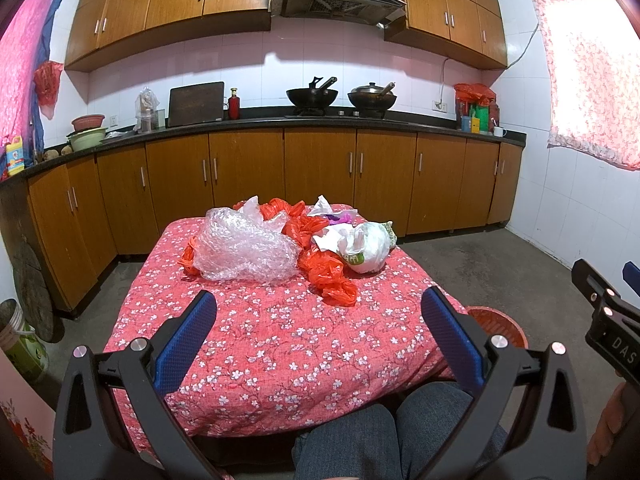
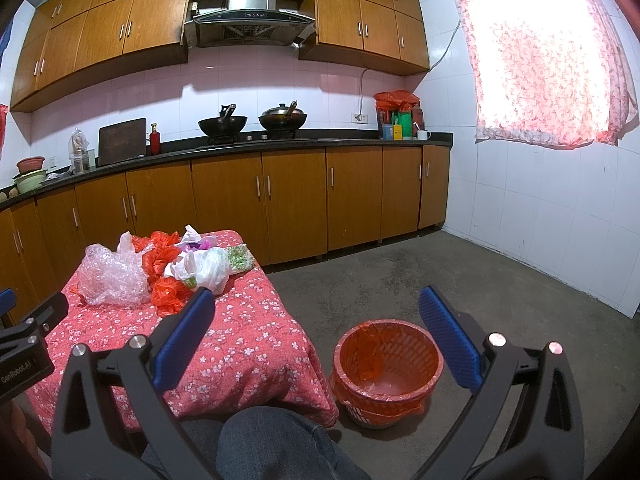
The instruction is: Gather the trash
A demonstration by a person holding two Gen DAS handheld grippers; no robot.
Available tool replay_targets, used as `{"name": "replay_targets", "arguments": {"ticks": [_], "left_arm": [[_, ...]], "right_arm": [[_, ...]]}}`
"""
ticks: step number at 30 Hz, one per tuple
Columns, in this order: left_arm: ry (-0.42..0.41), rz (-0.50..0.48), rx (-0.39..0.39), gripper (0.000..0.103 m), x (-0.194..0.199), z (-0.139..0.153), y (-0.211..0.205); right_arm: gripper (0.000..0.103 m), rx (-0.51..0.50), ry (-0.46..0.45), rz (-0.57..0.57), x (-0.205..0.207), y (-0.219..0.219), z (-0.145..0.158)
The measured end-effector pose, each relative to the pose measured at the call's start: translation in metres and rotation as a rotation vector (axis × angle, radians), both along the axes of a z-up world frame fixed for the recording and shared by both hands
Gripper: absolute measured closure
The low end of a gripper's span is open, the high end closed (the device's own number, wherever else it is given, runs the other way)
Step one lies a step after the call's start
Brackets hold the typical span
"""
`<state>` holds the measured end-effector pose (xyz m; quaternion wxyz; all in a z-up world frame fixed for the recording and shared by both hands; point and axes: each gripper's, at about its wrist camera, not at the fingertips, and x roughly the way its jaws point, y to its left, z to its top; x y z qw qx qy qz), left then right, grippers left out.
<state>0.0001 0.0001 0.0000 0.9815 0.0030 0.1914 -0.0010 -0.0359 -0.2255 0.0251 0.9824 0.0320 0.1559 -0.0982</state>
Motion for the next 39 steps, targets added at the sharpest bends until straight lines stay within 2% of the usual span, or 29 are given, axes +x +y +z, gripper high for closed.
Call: {"name": "replay_targets", "arguments": {"ticks": [32,39], "left_arm": [[0.007,0.015,0.012,0.002,0.003,-0.005,-0.003],[0.044,0.050,-0.001,0.002,0.018,-0.009,0.012]], "right_arm": [[0.004,0.000,0.013,-0.001,0.005,0.001,-0.004],[0.004,0.018,0.054,0.047,0.033,0.001,-0.012]]}}
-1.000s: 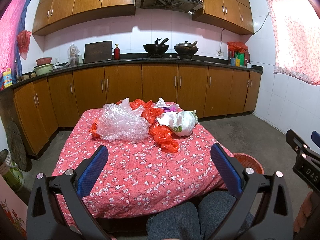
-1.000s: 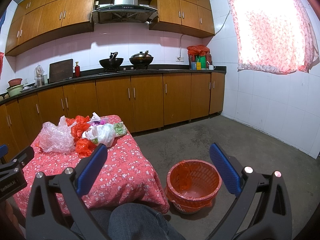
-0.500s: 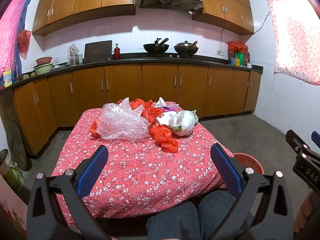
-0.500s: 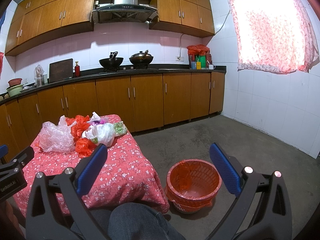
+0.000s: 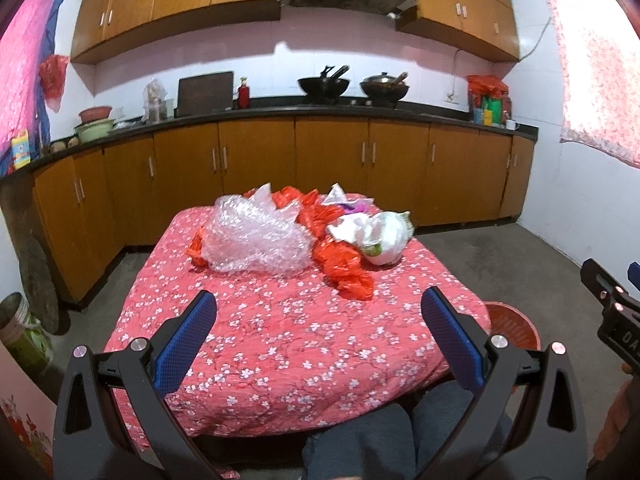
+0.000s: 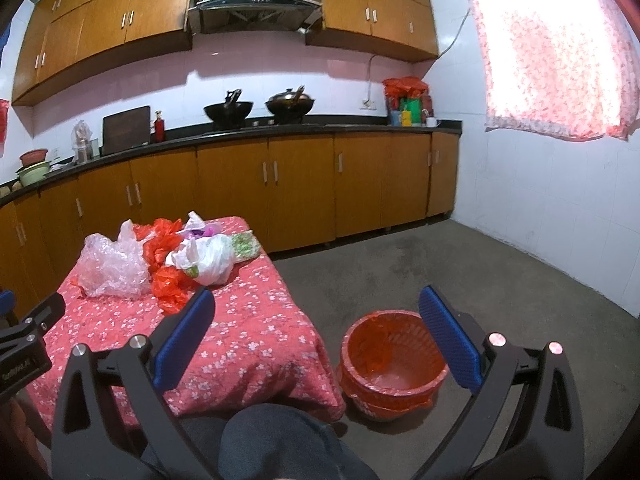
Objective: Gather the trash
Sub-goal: 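Grasp the white plastic bag with the right tool while the left tool grasps bubble wrap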
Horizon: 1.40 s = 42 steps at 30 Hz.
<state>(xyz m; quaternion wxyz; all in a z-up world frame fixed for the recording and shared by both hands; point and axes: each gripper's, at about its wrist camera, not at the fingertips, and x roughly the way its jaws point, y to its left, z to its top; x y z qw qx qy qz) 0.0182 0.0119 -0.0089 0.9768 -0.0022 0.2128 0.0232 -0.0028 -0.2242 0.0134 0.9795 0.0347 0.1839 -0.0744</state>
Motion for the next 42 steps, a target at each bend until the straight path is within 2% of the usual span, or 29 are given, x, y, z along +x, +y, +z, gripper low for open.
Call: {"name": "replay_targets", "arguments": {"ticks": [6,8,12,18,22,26,32,33,34,35,36,39,42], "left_arm": [[0.021,0.070,-0.031,0.003,0.032,-0.007,0.035],[0.018,0.098,-0.021,0.005,0.044,-0.007,0.047],[0.014,0.136,0.020,0.010,0.070,-0.009,0.064],[0.005,0.179,0.069,0.010,0.107,-0.015,0.088],[0.015,0.188,0.065,0.010,0.130,-0.019,0.106],[0.029,0.196,0.023,0.009,0.151,-0.021,0.126],[0.055,0.200,-0.025,0.007,0.182,-0.024,0.141],[0.059,0.197,-0.025,0.007,0.188,-0.025,0.142],[0.061,0.192,-0.017,0.007,0.192,-0.026,0.141],[0.061,0.183,0.000,0.007,0.198,-0.027,0.139],[0.062,0.174,0.020,0.007,0.202,-0.028,0.137],[0.079,0.151,0.037,0.007,0.214,-0.030,0.137],[0.107,0.129,0.005,0.009,0.224,-0.034,0.143]], "right_arm": [[0.004,0.085,0.049,0.085,0.047,0.010,-0.002],[0.006,0.085,0.061,0.116,0.067,0.020,-0.003],[0.015,0.073,0.099,0.186,0.112,0.043,-0.008],[0.027,0.055,0.156,0.245,0.192,0.077,-0.022],[0.027,0.095,0.208,0.225,0.247,0.082,-0.034],[0.026,0.164,0.285,0.189,0.293,0.079,-0.053],[0.026,0.193,0.376,0.193,0.323,0.081,-0.081],[0.029,0.196,0.382,0.203,0.324,0.082,-0.083],[0.036,0.208,0.384,0.220,0.324,0.084,-0.087],[0.052,0.220,0.388,0.239,0.325,0.085,-0.089],[0.064,0.238,0.397,0.265,0.326,0.087,-0.092],[0.067,0.203,0.386,0.281,0.323,0.094,-0.090],[0.069,0.173,0.374,0.289,0.321,0.100,-0.091]]}}
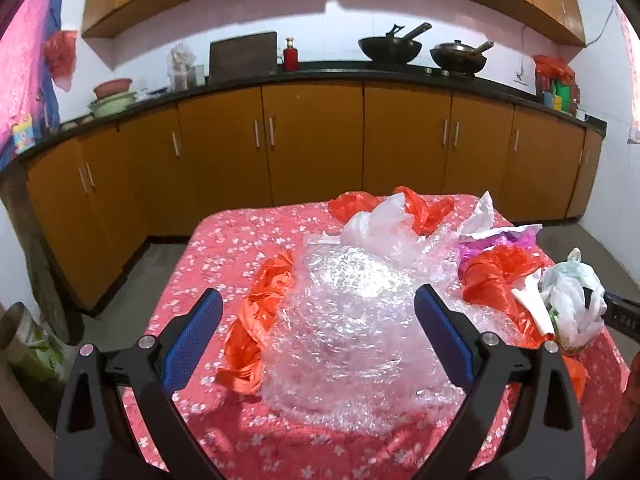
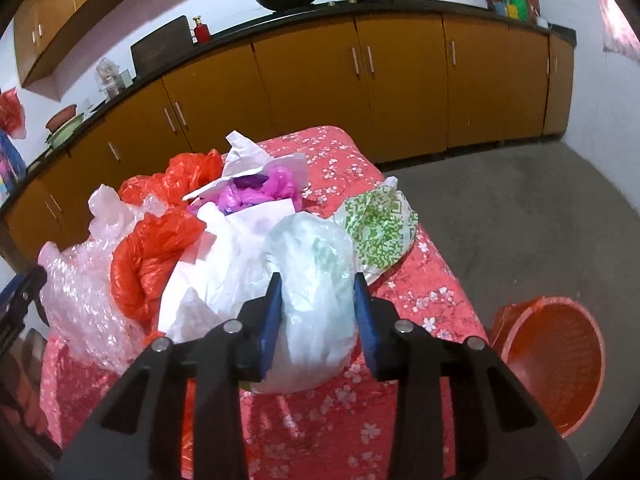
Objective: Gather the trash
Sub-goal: 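Grasp the white plastic bag with the right tool while the left tool grasps bubble wrap, then carry both bags to the orange basket and open both tools to drop them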
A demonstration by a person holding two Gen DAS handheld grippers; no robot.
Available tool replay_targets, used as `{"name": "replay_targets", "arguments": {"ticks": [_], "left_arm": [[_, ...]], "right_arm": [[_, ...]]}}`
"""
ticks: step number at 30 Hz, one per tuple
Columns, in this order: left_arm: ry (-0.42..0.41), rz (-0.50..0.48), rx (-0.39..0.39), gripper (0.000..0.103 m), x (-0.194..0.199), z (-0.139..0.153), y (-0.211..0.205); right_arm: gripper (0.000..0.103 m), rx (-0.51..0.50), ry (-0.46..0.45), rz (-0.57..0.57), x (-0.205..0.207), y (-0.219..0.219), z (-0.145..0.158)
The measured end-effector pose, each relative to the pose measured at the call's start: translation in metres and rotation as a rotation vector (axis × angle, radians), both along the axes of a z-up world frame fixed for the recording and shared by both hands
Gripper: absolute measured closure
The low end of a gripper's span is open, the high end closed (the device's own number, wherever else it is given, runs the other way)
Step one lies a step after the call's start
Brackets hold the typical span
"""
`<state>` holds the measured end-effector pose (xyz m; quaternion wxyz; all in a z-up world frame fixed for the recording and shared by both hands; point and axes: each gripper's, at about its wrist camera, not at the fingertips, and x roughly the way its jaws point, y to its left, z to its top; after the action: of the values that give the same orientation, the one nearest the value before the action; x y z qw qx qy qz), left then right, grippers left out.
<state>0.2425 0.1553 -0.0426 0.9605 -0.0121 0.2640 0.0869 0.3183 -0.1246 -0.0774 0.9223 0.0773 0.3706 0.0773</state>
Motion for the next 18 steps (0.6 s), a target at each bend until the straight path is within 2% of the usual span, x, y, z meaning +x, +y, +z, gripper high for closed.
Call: {"name": "replay_targets", "arguments": {"ticks": [2,3,4,7,9,12,18], "left_arm": [[0.021,-0.033,-0.039,0.024,0.006,-0.003,0.004],[0.038,-0.043,-0.048,0.036,0.009,-0.005,0.005],[0.056,-0.052,-0.054,0.053,0.012,-0.008,0.005],[0.077,-0.069,-0.065,0.084,0.010,-0.012,0.005],[0.066,-0.069,-0.068,0.091,0.003,-0.010,0.006],[0.051,-0.062,-0.080,0.097,-0.005,-0.003,0.010],[-0.001,-0.065,-0.103,0.099,-0.022,0.020,0.009]], "right_arm": [[0.069,0.007,0.001,-0.002,0.000,-0.001,0.000],[0.070,0.009,0.001,-0.004,0.001,-0.002,0.000],[0.071,0.011,0.001,-0.005,0.001,-0.002,0.001],[0.073,0.008,-0.005,0.000,-0.001,-0.001,0.003],[0.074,0.012,-0.010,0.004,-0.005,-0.004,0.004],[0.075,0.013,-0.019,0.013,-0.011,-0.005,0.007],[0.075,-0.006,-0.085,0.034,-0.032,-0.006,0.023]]}}
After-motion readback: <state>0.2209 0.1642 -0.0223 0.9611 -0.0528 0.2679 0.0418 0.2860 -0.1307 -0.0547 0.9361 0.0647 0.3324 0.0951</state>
